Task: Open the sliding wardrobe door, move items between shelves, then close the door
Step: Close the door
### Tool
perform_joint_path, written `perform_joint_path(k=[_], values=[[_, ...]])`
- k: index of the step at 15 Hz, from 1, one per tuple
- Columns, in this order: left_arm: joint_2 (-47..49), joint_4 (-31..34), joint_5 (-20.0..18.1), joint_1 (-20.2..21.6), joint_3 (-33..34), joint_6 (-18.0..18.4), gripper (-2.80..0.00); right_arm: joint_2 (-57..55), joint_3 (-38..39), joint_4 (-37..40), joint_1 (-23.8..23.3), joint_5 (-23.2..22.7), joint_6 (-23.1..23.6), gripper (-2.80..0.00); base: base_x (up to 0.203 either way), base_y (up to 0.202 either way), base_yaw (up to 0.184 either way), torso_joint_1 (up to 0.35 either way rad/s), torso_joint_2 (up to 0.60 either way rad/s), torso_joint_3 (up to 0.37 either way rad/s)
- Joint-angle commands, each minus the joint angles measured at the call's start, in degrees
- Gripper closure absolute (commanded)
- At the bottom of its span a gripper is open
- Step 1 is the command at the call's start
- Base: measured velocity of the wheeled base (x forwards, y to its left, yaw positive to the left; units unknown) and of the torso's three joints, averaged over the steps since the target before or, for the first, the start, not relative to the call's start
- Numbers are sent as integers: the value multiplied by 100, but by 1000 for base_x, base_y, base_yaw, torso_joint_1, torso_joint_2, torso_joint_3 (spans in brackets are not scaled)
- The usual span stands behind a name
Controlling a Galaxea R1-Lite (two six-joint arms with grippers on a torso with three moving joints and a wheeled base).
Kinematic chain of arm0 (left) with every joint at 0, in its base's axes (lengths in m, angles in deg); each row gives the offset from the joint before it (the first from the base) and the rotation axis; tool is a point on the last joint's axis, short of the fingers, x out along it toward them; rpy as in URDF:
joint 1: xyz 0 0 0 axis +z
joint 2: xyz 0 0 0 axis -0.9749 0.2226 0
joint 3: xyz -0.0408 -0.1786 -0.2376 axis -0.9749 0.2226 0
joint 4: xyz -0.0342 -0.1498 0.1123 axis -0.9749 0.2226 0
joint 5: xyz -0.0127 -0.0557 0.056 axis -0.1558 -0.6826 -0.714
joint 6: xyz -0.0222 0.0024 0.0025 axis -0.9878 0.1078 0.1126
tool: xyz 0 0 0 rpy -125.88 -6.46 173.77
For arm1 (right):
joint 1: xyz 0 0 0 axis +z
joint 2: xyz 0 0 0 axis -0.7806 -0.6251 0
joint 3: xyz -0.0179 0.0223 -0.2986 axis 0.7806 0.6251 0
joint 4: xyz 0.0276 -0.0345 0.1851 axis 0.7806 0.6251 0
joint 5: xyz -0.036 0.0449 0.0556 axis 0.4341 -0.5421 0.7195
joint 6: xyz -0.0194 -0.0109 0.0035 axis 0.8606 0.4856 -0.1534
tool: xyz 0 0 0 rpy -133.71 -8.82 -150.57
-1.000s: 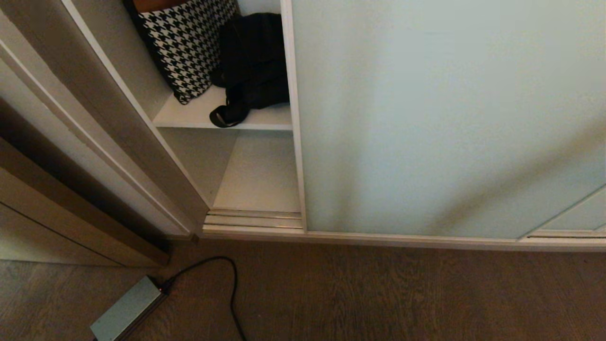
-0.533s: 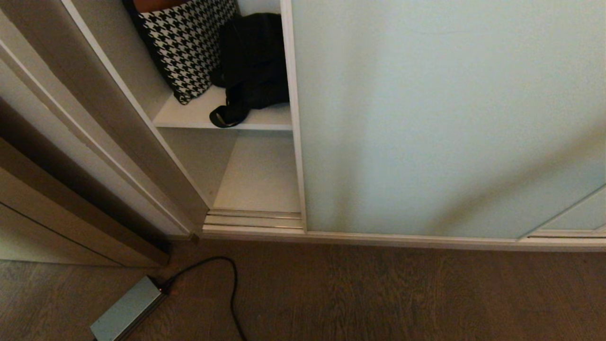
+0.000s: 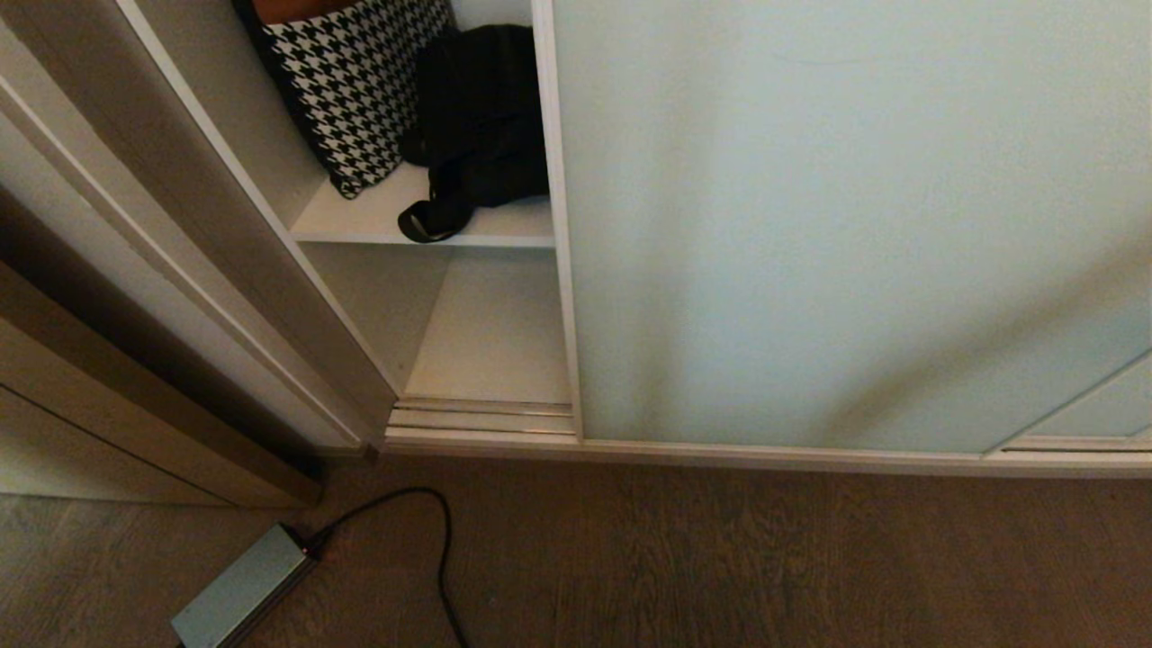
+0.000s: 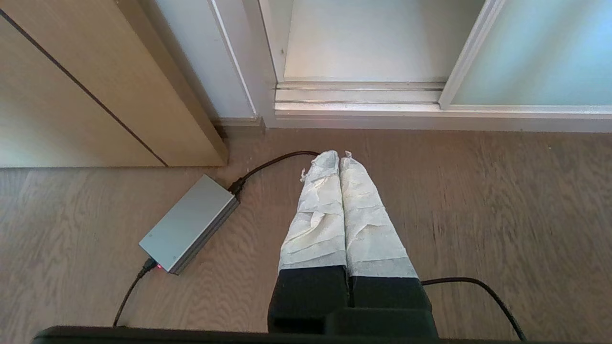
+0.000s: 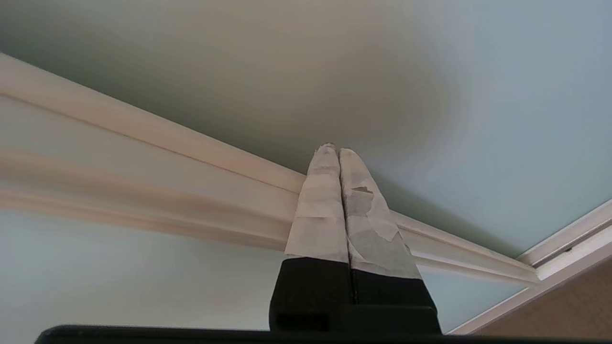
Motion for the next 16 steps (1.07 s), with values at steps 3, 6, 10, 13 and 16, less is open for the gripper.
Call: perform_joint_path(k=[3,6,10,13,16], values=[[8,-2,-1,2,0,4,0,168,261,-31,90,-38,-28,0,0,0,0,0,0,0],[8,-2,-1,2,0,-5,0,408,581,-54,197,-50,-36,0,0,0,0,0,0,0],[2,-2,-1,2,0,2,0,724,980,-69,317,-59,-36,0,0,0,0,0,0,0],[8,-2,-1,2,0,4,0,959,1426,-364,459,-60,-30,0,0,0,0,0,0,0],[8,-2,-1,2,0,4,0,1218,2005,-858,588,-68,-36,0,0,0,0,0,0,0]])
